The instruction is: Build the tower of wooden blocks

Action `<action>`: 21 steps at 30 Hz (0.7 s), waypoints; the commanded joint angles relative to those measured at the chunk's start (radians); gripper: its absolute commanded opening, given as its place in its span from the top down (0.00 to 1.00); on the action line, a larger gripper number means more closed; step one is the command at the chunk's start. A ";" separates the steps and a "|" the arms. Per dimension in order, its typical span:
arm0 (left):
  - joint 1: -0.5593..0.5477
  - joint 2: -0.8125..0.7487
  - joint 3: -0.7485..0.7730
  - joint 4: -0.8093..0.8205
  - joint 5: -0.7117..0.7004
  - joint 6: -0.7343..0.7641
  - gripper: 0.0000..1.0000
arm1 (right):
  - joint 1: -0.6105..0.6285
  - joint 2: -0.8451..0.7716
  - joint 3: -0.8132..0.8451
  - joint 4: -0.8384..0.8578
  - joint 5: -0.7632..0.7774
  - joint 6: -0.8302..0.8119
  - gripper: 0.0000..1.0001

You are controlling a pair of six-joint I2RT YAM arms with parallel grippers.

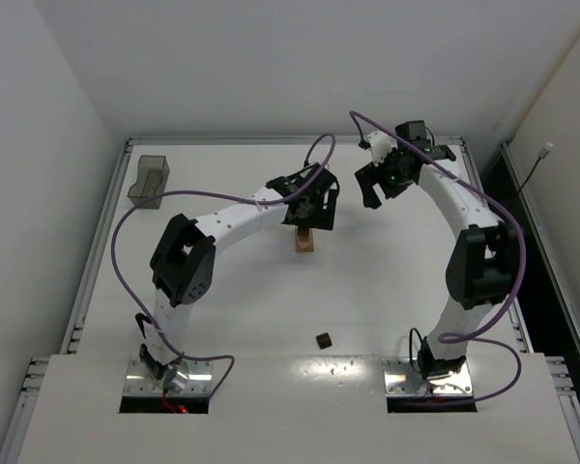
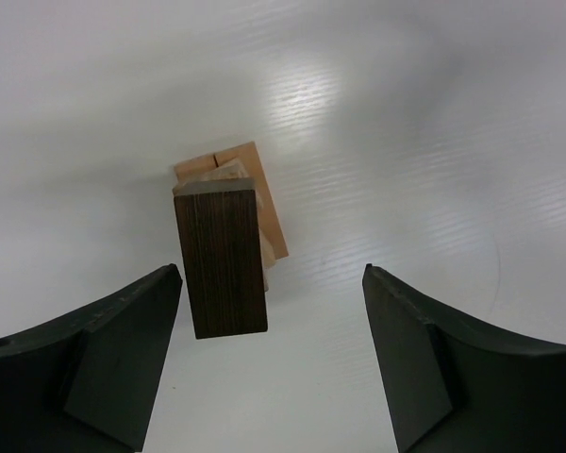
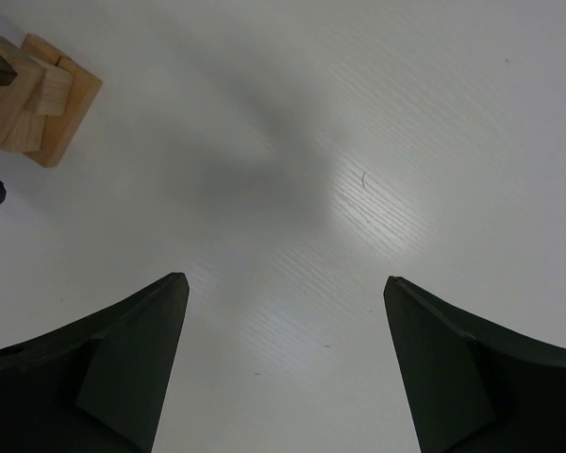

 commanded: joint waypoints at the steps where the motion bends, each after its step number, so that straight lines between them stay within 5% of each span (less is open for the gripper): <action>1: -0.015 -0.055 0.055 0.035 -0.024 0.039 0.25 | -0.003 -0.018 -0.002 0.026 -0.024 0.011 0.18; 10: -0.015 0.008 0.075 0.013 -0.098 0.030 0.25 | -0.003 -0.018 -0.002 0.026 -0.024 0.011 0.18; 21: 0.013 0.063 0.112 0.004 -0.088 0.029 0.37 | -0.003 -0.018 0.007 0.026 -0.024 0.011 0.18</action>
